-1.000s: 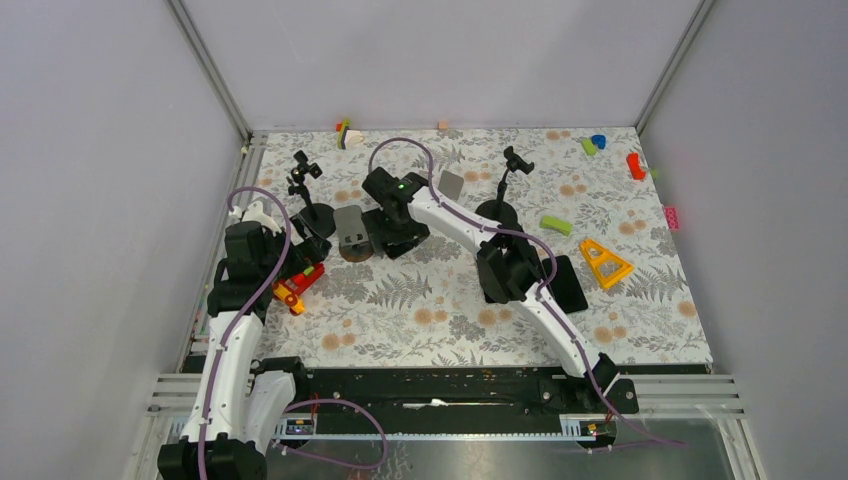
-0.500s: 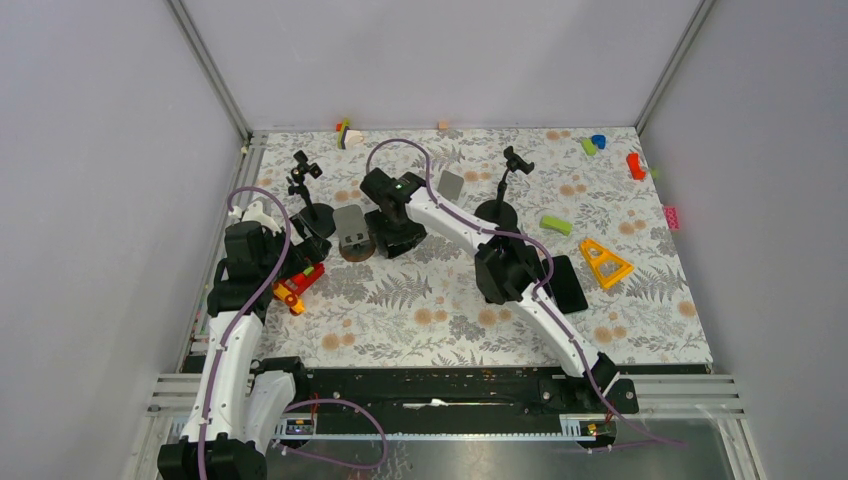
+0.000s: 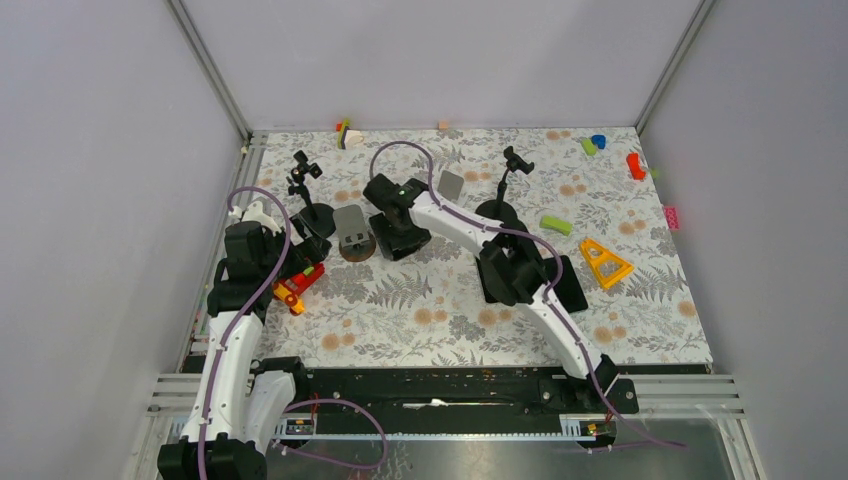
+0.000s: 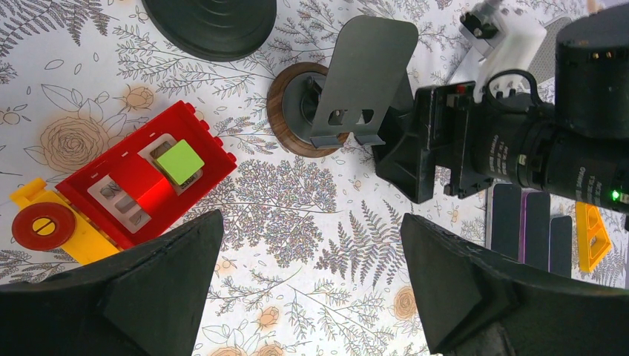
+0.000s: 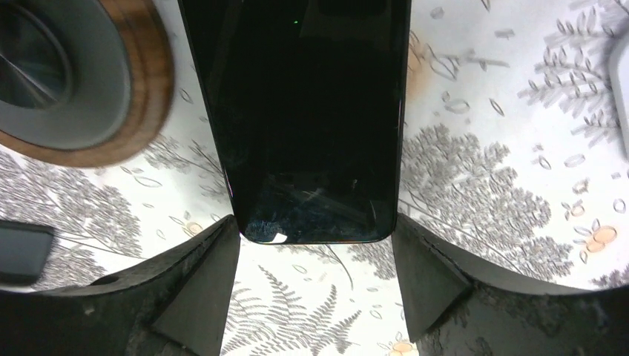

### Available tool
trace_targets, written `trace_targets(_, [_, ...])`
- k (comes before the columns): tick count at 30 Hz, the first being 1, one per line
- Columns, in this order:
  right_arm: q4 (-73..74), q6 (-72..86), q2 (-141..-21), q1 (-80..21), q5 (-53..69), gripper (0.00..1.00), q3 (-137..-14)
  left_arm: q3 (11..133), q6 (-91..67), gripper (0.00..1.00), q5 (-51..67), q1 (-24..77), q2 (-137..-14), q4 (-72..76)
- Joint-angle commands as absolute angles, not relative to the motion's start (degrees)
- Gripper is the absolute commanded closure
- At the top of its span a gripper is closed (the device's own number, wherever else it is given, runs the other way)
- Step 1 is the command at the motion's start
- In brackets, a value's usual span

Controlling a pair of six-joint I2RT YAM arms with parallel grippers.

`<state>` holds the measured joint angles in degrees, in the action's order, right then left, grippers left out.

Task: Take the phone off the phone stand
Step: Move the phone to the center of the board.

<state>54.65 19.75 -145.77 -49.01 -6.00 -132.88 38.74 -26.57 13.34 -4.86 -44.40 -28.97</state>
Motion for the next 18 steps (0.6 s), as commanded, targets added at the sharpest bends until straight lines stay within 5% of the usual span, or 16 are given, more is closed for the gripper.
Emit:
trace_targets(1, [52.11,19.27,-139.70,-48.95,-10.72,0.34,-121.26,38.51,-26.72,0.01,14.26,-5.05,-44.56,-26.54])
trace_targets(18, [28.75,29.34,-110.05,-49.17,-5.41,0.34,-69.38,38.42,-26.81,0.01,15.12,-5.05,-45.24,-26.37])
